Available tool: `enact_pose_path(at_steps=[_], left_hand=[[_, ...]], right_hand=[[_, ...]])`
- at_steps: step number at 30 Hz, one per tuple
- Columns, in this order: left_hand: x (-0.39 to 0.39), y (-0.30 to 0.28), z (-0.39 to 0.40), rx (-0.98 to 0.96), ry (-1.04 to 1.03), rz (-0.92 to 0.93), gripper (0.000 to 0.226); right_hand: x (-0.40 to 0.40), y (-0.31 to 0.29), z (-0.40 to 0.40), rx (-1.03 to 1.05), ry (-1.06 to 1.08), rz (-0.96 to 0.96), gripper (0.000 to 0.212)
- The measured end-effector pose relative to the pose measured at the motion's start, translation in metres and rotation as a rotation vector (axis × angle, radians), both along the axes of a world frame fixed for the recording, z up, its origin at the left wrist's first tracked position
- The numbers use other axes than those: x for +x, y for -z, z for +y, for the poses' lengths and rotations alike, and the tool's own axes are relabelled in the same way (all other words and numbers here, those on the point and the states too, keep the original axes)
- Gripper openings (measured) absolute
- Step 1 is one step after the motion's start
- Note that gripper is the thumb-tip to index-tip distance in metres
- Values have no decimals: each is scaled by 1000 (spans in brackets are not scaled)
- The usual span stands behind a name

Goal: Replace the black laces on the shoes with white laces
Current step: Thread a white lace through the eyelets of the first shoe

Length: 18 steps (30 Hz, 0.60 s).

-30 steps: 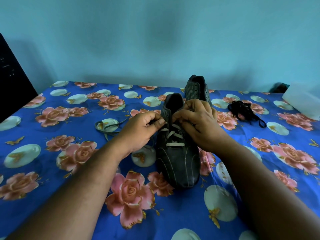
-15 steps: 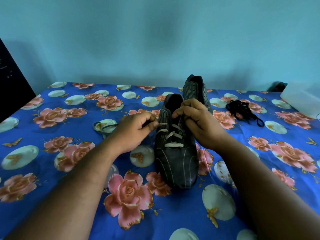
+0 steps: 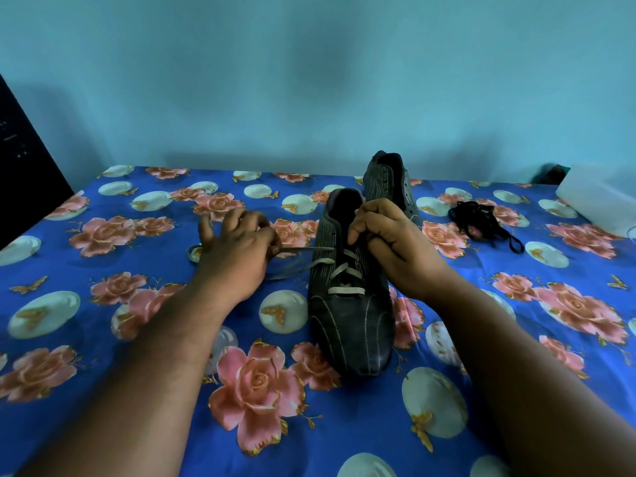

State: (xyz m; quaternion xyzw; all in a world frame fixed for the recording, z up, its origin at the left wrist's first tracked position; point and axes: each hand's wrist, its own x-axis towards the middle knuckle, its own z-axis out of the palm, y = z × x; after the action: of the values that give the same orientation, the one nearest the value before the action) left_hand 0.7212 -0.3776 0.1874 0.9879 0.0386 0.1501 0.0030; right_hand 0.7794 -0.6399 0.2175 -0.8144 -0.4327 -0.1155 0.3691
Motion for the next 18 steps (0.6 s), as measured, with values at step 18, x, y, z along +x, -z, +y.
enact_pose_path(at_steps=[18], left_hand=[[-18,-15,-24,-537,526,-86,33]], right_hand=[[0,3,2,71,-26,-29,31]])
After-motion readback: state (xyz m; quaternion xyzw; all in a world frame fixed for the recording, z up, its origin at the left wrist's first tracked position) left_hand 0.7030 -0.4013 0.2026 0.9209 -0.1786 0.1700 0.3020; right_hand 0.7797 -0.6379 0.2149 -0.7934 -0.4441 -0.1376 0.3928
